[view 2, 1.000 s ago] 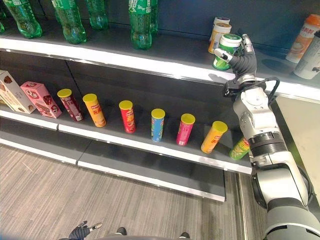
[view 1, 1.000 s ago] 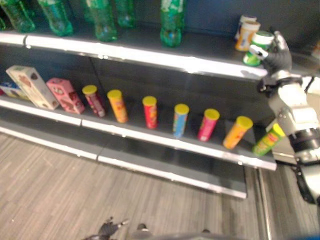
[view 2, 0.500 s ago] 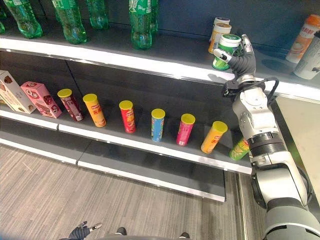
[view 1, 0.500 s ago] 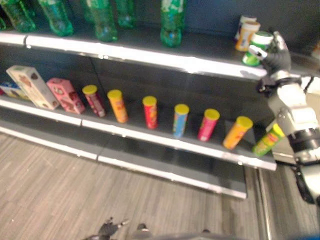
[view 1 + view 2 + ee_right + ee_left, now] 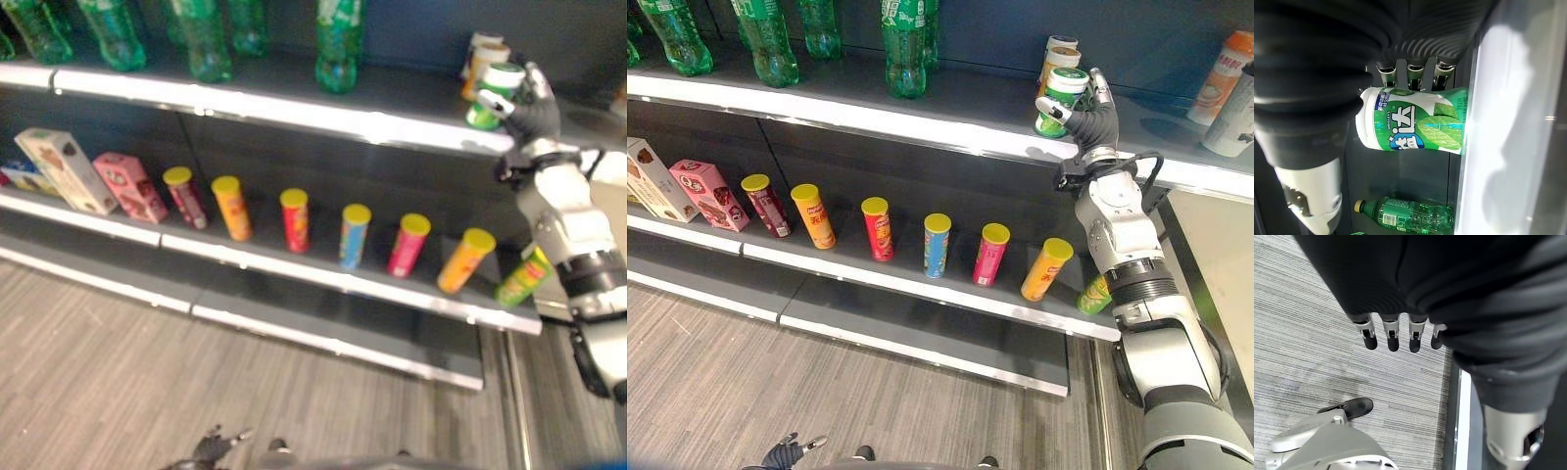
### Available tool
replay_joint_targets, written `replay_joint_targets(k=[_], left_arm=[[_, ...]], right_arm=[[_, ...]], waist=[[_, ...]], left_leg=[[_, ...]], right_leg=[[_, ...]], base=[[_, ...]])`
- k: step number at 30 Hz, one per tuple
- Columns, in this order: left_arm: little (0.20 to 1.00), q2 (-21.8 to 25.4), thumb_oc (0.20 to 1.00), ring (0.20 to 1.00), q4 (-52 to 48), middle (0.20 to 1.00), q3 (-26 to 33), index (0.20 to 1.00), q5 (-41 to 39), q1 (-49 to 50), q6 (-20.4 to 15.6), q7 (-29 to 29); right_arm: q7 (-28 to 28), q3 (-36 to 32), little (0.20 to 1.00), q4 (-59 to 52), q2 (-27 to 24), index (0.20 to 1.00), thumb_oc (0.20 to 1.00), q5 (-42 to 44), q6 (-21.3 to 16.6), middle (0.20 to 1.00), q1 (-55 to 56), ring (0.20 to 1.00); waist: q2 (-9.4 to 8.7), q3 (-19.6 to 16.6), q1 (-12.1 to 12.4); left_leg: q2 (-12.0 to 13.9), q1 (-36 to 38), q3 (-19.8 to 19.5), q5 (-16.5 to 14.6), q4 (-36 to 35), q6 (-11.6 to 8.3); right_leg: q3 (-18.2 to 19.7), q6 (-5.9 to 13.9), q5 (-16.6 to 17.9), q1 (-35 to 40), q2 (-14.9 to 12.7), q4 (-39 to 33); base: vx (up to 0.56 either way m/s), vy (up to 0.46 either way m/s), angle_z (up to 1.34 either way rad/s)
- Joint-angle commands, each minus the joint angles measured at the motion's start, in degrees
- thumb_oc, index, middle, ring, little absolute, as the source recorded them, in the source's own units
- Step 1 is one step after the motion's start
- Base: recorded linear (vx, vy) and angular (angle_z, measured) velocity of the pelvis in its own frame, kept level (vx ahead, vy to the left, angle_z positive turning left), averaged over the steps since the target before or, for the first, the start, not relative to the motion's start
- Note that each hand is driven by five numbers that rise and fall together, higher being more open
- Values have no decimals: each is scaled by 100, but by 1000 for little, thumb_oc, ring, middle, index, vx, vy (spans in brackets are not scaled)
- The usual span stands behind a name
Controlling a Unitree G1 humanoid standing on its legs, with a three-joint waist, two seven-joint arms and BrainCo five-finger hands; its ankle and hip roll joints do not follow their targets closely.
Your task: Put the goods on the table back onto the shelves and tidy them up.
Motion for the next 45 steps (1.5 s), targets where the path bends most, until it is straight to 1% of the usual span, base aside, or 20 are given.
replay_joint_targets(k=[1, 11, 14, 16, 20, 24, 28, 29, 30, 31, 32, 33, 34, 35, 37, 38, 40, 42, 43, 45], left_arm=[[1000, 179, 1000, 1000, 168, 1000, -90, 1000, 38, -425, -84, 99], [1000, 200, 1000, 1000, 123, 1000, -64, 1000, 33, -425, -72, 123], [1000, 224, 1000, 1000, 83, 1000, -44, 1000, 9, -439, -80, 160], [1000, 200, 1000, 1000, 67, 1000, -45, 1000, 93, -449, -123, 238], [1000, 126, 1000, 1000, 42, 1000, -28, 1000, 260, -483, -159, 338], [1000, 83, 1000, 1000, 77, 1000, 14, 1000, 277, -540, -162, 390], [1000, 14, 1000, 1000, 232, 1000, 35, 1000, 278, -606, -166, 412], [1000, -24, 1000, 1000, 305, 1000, 56, 1000, 316, -554, -212, 315], [1000, -14, 1000, 1000, 305, 1000, 47, 1000, 317, -553, -214, 313], [1000, -43, 1000, 1000, 333, 1000, 50, 1000, 309, -529, -233, 226], [1000, -35, 1000, 1000, 332, 1000, 42, 1000, 309, -529, -234, 225], [1000, -53, 1000, 1000, 336, 1000, 35, 1000, 383, -508, -251, 138], [1000, -23, 1000, 1000, 310, 1000, 77, 1000, 458, -484, -301, 3], [1000, -17, 1000, 1000, 309, 1000, 70, 1000, 458, -483, -302, 2], [1000, 39, 1000, 1000, 194, 1000, 145, 1000, 515, -469, -347, -133], [1000, 69, 1000, 1000, 120, 1000, 207, 1000, 639, -460, -399, -257], [1000, 79, 1000, 1000, 58, 1000, 226, 1000, 766, -477, -412, -335], [1000, 88, 1000, 1000, 20, 1000, 249, 1000, 810, -474, -409, -372], [1000, 59, 1000, 1000, -55, 1000, 301, 1000, 889, -502, -423, -506], [1000, 16, 1000, 1000, -100, 1000, 264, 1000, 935, -560, -412, -598]], right_arm=[[25, 303, 1000, 92, -25, 1000, 1000, -46, -17, 1000, -664, 1000], [-239, 241, 1000, 72, -224, 1000, 1000, -752, 21, 1000, -671, 1000], [-566, 42, 1000, -193, -387, 1000, 1000, -1344, -75, 1000, -657, 1000], [-1151, -212, 1000, -733, -657, 1000, 1000, -2579, -205, 1000, -712, 1000], [-1783, -746, 1000, -1740, -971, 1000, 1000, -3932, -169, 1000, -459, 1000], [-1968, -1215, 1000, -2447, -1009, 1000, 1000, -4134, -289, 1000, -36, 1000], [-1509, -1625, 1000, -3350, -907, 1000, 1000, -3332, -767, 1000, 570, 1000], [-641, -1790, 1000, -3947, -723, 1000, 1000, -1994, -1254, 1000, 1069, 1000], [-616, -1824, 1000, -3960, -723, 1000, 1000, -1971, -1253, 1000, 1099, 1000], [102, -1983, 1000, -4291, -569, 1000, 1000, -710, -1600, 1000, 1550, 1000], [127, -2009, 1000, -4293, -570, 1000, 1000, -686, -1603, 1000, 1570, 1000], [673, -2078, 1000, -4551, -502, 1000, 1000, -89, -1625, 1000, 1896, 1000], [1530, -2111, 1000, -5005, -512, 1000, 1000, 750, -1537, 1000, 2425, 1000], [1545, -2130, 1000, -5011, -510, 1000, 1000, 763, -1535, 1000, 2443, 1000], [2304, -2125, 1000, -5332, -599, 1000, 1000, 1398, -1288, 1000, 3112, 1000], [2852, -2200, 1000, -5430, -645, 1000, 1000, 1729, -908, 1000, 3822, 1000], [3256, -2035, 1000, -5162, -421, 1000, 1000, 2086, -531, 1000, 4678, 1000], [3404, -1994, 1000, -5033, -467, 1000, 1000, 1993, -335, 1000, 5093, 1000], [3583, -1857, 1000, -4446, -541, 1000, 1000, 1374, 92, 1000, 5992, 1000], [3824, -1695, 1000, -3727, -535, 1000, 1000, 715, 367, 1000, 6582, 1000]], waist=[[27, 60, 160], [38, 67, 152], [53, 57, 146], [81, 74, 135], [115, 94, 99], [110, 83, 37], [81, 66, -54], [79, 71, -130], [69, 58, -121], [62, 74, -191], [54, 61, -182], [54, 60, -221], [51, 69, -287], [45, 55, -279], [45, 64, -332], [62, 99, -408], [68, 114, -479], [68, 99, -500], [69, 128, -625], [76, 164, -737]], left_leg=[[100, 340, 770, -514, 72, -266], [102, 374, 760, -540, 75, -264], [88, 363, 753, -538, 70, -248], [85, 385, 735, -585, 81, -229], [67, 389, 699, -633, 83, -198], [56, 408, 719, -658, 81, -181], [36, 417, 755, -640, 73, -171], [53, 444, 787, -664, 79, -180], [48, 428, 787, -642, 70, -174], [65, 445, 830, -660, 78, -193], [61, 428, 831, -638, 69, -187], [61, 430, 858, -637, 70, -191], [74, 449, 917, -653, 78, -210], [69, 432, 919, -633, 69, -206], [72, 423, 969, -634, 75, -221], [79, 412, 997, -643, 92, -233], [68, 386, 1040, -634, 92, -239], [63, 349, 1050, -619, 92, -239], [55, 364, 1098, -624, 97, -246], [61, 367, 1139, -616, 101, -252]], right_leg=[[-370, 75, -560, 147, -138, 385], [-372, 76, -575, 191, -129, 379], [-364, 82, -564, 173, -138, 372], [-348, 101, -586, 182, -145, 386], [-308, 121, -611, 165, -164, 396], [-275, 132, -608, 147, -172, 393], [-233, 133, -586, 120, -168, 378], [-186, 144, -598, 113, -162, 383], [-187, 138, -582, 96, -164, 377], [-150, 155, -593, 66, -159, 391], [-150, 149, -577, 47, -161, 386], [-128, 152, -580, 29, -158, 392], [-110, 169, -586, 22, -157, 402], [-110, 164, -571, 4, -159, 396], [-91, 175, -566, -38, -167, 417], [-80, 195, -578, -79, -177, 460], [-44, 200, -563, -143, -202, 488], [-32, 197, -553, -188, -210, 496], [7, 210, -541, -203, -222, 506], [56, 212, -529, -250, -224, 517]], base=[[0, 0, 0], [0, 0, 0], [0, 0, 0], [0, 0, 0], [0, 0, 0], [5, 4, 2], [6, 3, -1], [17, 12, -8], [13, 15, -10], [-15, 8, -11], [-7, 15, -15], [2, 13, -17], [4, 13, -15], [-1, 10, -12], [-8, 9, -15], [-9, 12, -13], [-22, 16, -7], [-23, 13, -8], [-24, 18, -10], [-37, 21, -14]])
